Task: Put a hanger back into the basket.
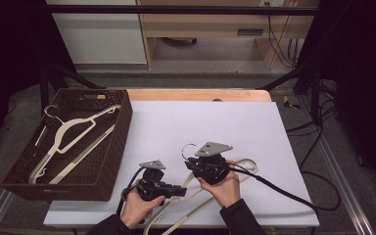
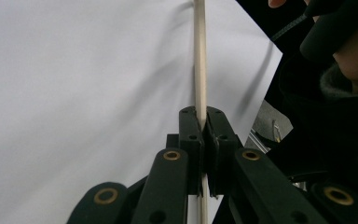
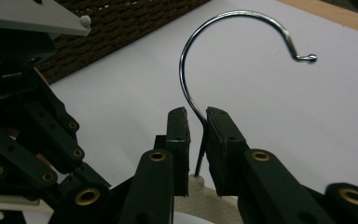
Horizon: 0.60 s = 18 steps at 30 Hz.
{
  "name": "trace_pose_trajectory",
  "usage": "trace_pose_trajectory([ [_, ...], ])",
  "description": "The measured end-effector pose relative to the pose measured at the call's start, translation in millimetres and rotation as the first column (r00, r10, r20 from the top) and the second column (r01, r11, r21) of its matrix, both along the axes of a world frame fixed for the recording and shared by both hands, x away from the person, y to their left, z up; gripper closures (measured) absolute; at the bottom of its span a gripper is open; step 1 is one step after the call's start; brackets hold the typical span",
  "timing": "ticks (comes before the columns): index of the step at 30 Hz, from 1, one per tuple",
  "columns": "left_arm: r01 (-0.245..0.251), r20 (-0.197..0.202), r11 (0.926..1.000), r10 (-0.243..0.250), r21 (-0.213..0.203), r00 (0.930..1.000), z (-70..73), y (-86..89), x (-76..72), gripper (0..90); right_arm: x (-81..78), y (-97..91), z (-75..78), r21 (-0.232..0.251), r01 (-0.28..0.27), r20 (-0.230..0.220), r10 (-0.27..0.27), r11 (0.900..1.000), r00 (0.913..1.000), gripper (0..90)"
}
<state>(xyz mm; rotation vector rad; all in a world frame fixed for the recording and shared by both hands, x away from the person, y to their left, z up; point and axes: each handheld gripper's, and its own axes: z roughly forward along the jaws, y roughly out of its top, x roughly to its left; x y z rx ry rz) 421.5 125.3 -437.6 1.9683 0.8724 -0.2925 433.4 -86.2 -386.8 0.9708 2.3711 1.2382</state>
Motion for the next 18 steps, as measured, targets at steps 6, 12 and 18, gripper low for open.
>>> trace_pose_trajectory([
  [6,-0.023,0.055,0.9997,0.023,-0.007,0.9982,13.3,5.0,-5.6,86.8,-12.9,-15.6,12.6,0.049,-0.031,0.057,0.029,0.9983,0.9980,62.6],
  [12,-0.043,0.122,0.9987,0.039,0.026,0.9918,24.3,12.9,-8.1,86.8,-19.3,-49.6,15.5,0.119,0.002,0.099,-0.014,0.9928,0.9950,42.5],
  [18,-0.057,0.194,0.9976,0.049,0.038,0.9798,37.9,24.6,-10.3,86.8,-19.4,-94.4,7.5,0.161,0.062,0.124,-0.082,0.9850,0.9889,28.6],
])
